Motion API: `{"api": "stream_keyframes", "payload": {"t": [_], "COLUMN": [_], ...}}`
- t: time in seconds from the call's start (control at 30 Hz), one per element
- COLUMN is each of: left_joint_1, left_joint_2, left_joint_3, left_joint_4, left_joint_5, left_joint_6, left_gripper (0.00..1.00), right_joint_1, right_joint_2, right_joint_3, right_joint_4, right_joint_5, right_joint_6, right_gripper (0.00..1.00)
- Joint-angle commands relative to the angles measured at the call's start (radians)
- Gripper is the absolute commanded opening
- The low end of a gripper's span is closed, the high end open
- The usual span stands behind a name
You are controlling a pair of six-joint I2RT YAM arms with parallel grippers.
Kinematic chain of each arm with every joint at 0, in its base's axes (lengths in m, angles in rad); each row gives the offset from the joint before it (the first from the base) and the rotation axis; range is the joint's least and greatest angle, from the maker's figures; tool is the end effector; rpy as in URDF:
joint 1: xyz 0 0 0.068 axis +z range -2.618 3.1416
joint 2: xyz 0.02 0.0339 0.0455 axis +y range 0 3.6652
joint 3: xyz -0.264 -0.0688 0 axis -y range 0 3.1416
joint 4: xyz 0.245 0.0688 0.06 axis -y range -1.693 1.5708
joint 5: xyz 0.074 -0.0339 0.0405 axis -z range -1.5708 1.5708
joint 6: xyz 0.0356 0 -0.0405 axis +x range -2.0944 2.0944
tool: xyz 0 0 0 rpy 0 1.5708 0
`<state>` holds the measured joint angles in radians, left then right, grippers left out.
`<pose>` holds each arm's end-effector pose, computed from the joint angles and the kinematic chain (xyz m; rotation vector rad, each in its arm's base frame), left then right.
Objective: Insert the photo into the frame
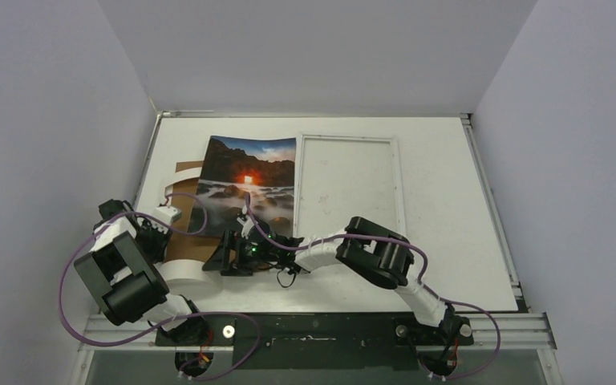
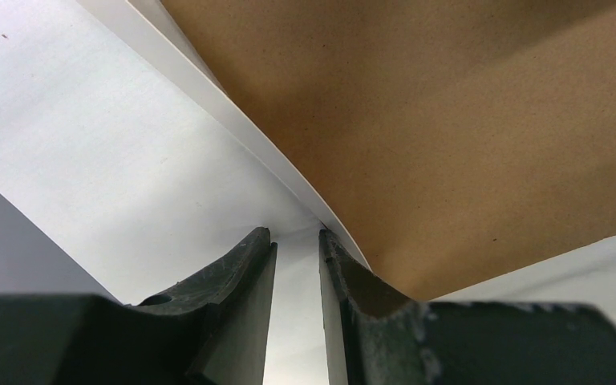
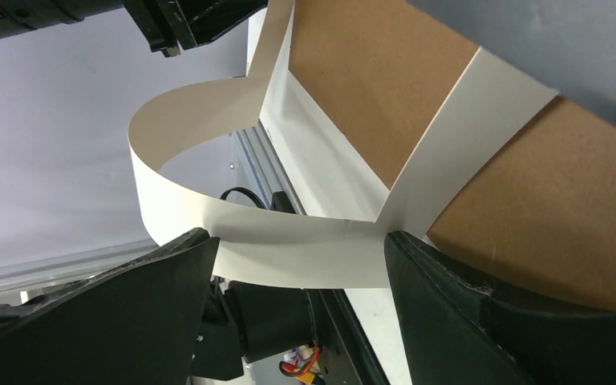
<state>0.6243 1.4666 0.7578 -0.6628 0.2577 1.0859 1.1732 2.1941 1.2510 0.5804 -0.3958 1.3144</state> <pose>0.1993 0.1324 0.1559 0.6800 2.7344 -0.0271 0.1680 0.4354 0.1269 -0.1684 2.5128 1.7910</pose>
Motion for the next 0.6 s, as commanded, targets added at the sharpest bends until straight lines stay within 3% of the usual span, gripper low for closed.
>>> {"api": "stream_keyframes", "payload": {"t": [0.0, 0.43, 0.57], "left_joint_1": [-0.007, 0.057, 0.076], "left_joint_2": [0.052, 0.076, 0.084], "left_joint_3": [-0.022, 0.056, 0.069], "left_joint_4": [-0.052, -0.117, -0.128], "left_joint_5": [0.033, 0.075, 0.082], "left_joint_6": [-0.001, -0.011, -0.020], "left_gripper": [0.26, 0.25, 0.16], "right_joint_1": [0.001, -0.016, -0.023], "right_joint_2": [0.037, 0.089, 0.094], "right_joint_3": [0.069, 0.152, 0.152], "right_joint_4": [0.020, 0.024, 0.018], "right_joint_5": [-0.041, -0.084, -0.091], "right_joint_6": [-0.043, -0.048, -0.050], "right_gripper": [0.79, 0.80, 0.80]}}
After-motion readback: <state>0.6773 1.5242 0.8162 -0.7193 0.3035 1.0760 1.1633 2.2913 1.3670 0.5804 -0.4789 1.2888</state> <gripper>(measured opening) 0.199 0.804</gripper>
